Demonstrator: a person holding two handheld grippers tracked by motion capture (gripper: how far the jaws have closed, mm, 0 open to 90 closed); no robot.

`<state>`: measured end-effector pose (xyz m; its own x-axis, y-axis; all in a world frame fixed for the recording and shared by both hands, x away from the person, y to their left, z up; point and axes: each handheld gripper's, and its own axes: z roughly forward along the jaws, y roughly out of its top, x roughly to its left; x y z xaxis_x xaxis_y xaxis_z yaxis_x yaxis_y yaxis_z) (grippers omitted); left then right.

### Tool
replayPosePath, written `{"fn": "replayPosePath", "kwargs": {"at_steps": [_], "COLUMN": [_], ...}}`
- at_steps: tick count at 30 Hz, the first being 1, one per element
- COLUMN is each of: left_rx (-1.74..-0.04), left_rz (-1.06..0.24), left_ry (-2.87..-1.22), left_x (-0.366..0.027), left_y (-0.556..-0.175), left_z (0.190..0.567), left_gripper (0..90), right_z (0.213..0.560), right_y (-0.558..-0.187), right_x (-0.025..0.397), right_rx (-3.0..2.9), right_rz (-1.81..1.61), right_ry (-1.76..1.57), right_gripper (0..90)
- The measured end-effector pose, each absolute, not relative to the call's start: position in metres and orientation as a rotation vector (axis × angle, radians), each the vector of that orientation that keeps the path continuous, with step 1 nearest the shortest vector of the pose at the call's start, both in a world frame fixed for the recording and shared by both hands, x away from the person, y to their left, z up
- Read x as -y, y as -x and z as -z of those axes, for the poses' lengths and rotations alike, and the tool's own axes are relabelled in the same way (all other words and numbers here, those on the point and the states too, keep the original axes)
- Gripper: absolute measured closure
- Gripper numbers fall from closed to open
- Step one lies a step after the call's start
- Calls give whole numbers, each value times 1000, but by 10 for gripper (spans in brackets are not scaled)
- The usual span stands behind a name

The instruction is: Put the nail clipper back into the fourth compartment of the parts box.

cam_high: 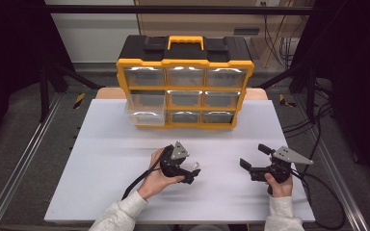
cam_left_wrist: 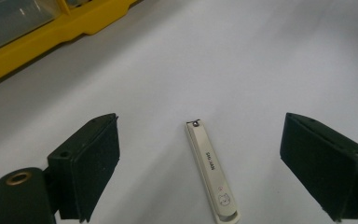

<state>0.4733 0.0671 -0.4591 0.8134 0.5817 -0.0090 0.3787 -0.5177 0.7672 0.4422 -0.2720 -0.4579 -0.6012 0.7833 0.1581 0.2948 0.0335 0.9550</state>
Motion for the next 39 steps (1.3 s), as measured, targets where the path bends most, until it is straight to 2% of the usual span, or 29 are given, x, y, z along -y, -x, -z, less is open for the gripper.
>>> {"fn": "replayPosePath", "kwargs": {"at_steps": [14,23,39], "left_rx": [-741,-751,-763], "left_rz": [-327,-353,-318], "left_ry": [-2206,-2232,-2250], "left_x": [-59,-57,-53], "left_y": [-476,-474,-471], "left_z": [471,476,479], "left_gripper": [223,346,554], "right_z": [458,458,458], "right_y": [-442,-442,-443], "right_x": [272,272,271], "right_rx": [-1909,-1908,-1910], "right_rz": [-1591,-1592,-1591], "right_ry": [-1088,-1091,-1093], "right_gripper": [3,3,2]}}
